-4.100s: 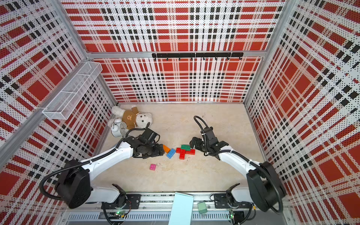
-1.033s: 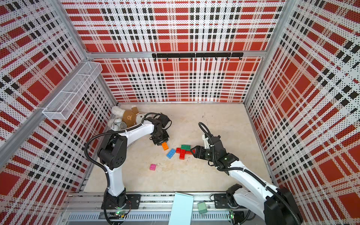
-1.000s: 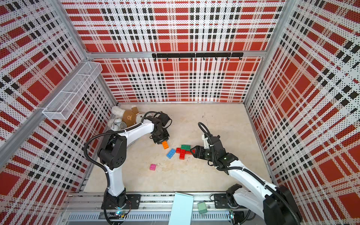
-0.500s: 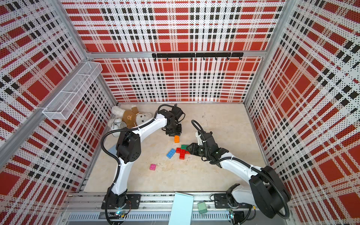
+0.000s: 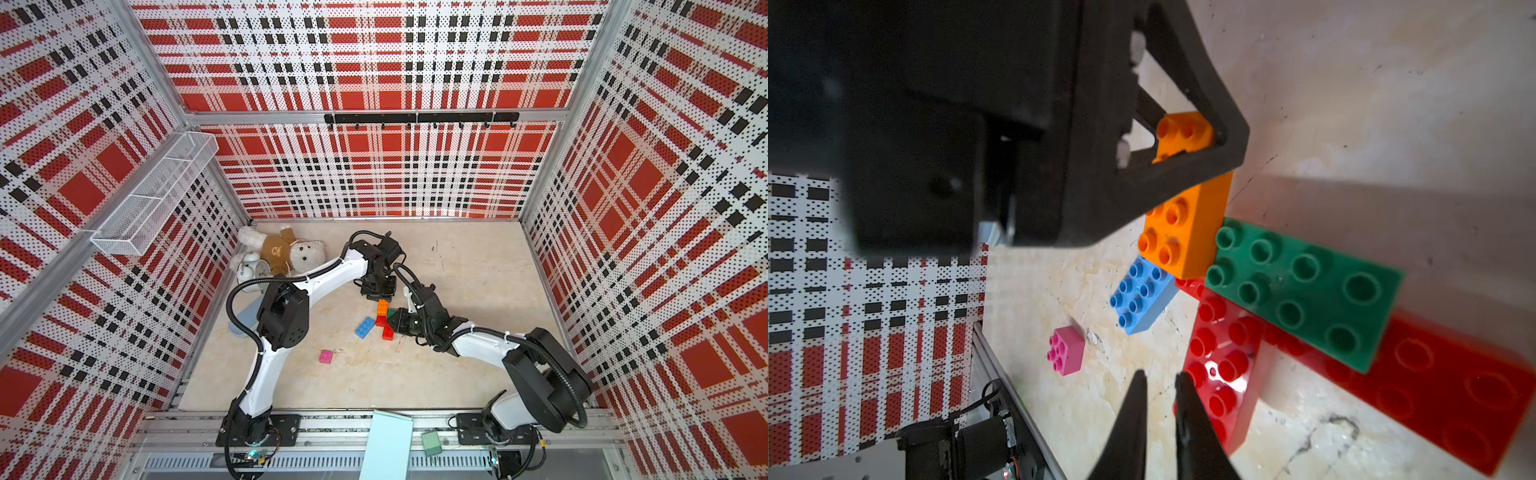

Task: Assemble a small pinwheel with lego
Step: Assemble the lego brick with the lego brick.

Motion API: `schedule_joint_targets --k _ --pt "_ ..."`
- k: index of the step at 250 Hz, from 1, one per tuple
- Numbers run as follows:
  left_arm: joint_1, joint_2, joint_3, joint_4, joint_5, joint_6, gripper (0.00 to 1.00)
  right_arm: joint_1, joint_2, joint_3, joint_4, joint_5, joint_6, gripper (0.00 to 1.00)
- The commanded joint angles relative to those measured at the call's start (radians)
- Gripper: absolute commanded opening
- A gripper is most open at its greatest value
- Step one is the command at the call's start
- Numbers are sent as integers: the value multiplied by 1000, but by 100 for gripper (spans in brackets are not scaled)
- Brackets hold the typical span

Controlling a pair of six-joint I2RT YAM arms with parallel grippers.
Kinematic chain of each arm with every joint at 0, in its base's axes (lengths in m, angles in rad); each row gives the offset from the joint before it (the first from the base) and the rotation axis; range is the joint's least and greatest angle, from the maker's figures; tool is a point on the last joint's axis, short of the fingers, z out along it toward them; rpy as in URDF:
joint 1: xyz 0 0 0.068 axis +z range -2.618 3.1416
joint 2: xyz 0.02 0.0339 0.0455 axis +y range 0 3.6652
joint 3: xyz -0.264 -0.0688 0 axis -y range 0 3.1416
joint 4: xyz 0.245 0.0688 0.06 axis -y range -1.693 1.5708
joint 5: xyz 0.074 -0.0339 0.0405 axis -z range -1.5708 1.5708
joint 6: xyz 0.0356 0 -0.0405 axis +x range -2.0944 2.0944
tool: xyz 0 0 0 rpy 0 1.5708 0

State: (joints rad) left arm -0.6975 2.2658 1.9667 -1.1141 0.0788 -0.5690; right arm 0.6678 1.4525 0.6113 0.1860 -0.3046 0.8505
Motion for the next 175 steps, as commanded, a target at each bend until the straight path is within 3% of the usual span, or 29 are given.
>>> schedule_joint_targets --k 1,175 --pt "-5 15 6 -30 -25 17 26 7 7 8 96 30 31 15" --pt "-16 35 3 -35 -73 -3 25 23 84 42 134 42 50 13"
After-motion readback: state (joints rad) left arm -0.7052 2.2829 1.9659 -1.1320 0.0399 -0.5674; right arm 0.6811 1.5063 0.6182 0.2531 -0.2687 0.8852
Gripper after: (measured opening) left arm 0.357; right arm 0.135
